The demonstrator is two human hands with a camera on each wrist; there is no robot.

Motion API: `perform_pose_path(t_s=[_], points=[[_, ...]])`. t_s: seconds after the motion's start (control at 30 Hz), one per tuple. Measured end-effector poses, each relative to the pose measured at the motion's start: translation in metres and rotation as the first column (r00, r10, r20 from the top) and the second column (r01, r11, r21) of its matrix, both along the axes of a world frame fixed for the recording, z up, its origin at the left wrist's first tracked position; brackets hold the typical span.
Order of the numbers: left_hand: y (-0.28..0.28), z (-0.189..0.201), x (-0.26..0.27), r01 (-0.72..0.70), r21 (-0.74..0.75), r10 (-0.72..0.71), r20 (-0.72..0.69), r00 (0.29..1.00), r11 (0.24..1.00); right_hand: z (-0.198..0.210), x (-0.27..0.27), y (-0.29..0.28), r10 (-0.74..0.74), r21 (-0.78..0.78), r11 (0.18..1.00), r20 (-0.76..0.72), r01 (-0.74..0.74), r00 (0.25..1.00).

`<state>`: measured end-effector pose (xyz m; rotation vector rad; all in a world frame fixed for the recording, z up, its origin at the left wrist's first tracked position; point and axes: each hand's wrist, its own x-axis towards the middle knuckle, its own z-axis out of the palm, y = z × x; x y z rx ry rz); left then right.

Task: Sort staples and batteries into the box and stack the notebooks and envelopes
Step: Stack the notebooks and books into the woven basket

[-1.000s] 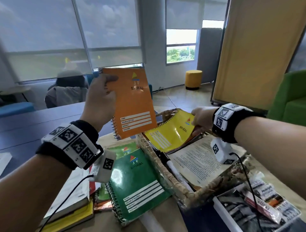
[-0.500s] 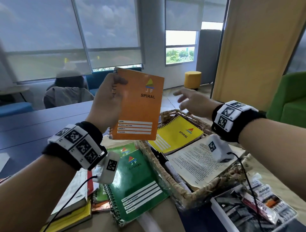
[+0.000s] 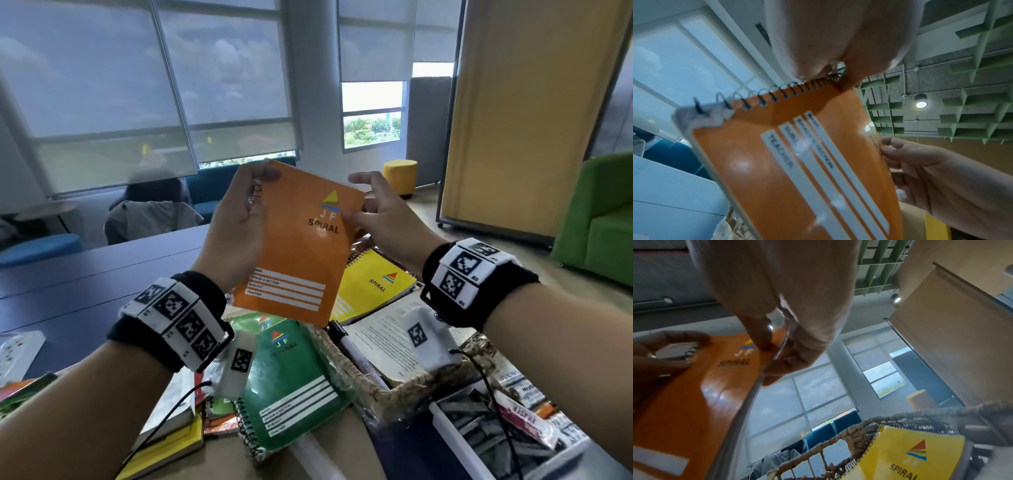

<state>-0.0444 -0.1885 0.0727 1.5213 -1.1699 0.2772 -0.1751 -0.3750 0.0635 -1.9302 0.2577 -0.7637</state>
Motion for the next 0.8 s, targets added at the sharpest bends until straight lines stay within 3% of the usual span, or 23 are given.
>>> perform_pose_path(t_s=[0.1,0.23,0.3,0.4,0.53,0.67,0.8], points=[[0.004,0.003,-0.008,0.017,0.02,-0.017,-0.013,1.0,1.0,0.004,-0.012,0.003,0.078,0.019,0.997,-0.041,-0.078,0.996],[0.004,0.003,-0.012,0.091,0.031,-0.083,-0.213,0.974,0.995,0.011,-0.023,0.004,0.063,0.02,0.998,0.008,-0.064,0.998],[0.005,-0.003,-0.008,0.112,0.122,-0.073,-0.287,0.955,0.986,0.012,-0.026,0.005,0.028,0.021,0.999,0.041,-0.029,0.999],[0.014,-0.017,0.0,0.215,0.239,-0.091,-0.442,0.892,0.947,0.011,-0.029,0.006,-0.025,0.104,0.994,0.102,0.014,0.994],[0.03,-0.03,0.006,0.369,0.177,-0.206,-0.58,0.788,0.913,0.013,-0.034,0.01,0.005,0.238,0.97,0.165,-0.045,0.986],[0.04,-0.032,0.008,0.301,0.039,-0.226,-0.571,0.79,0.953,0.013,-0.031,0.02,0.108,0.232,0.964,0.117,-0.133,0.987],[0.044,-0.03,0.011,0.162,0.093,-0.093,-0.506,0.857,0.982,0.019,-0.025,0.021,0.049,0.095,0.994,0.057,-0.054,0.997]])
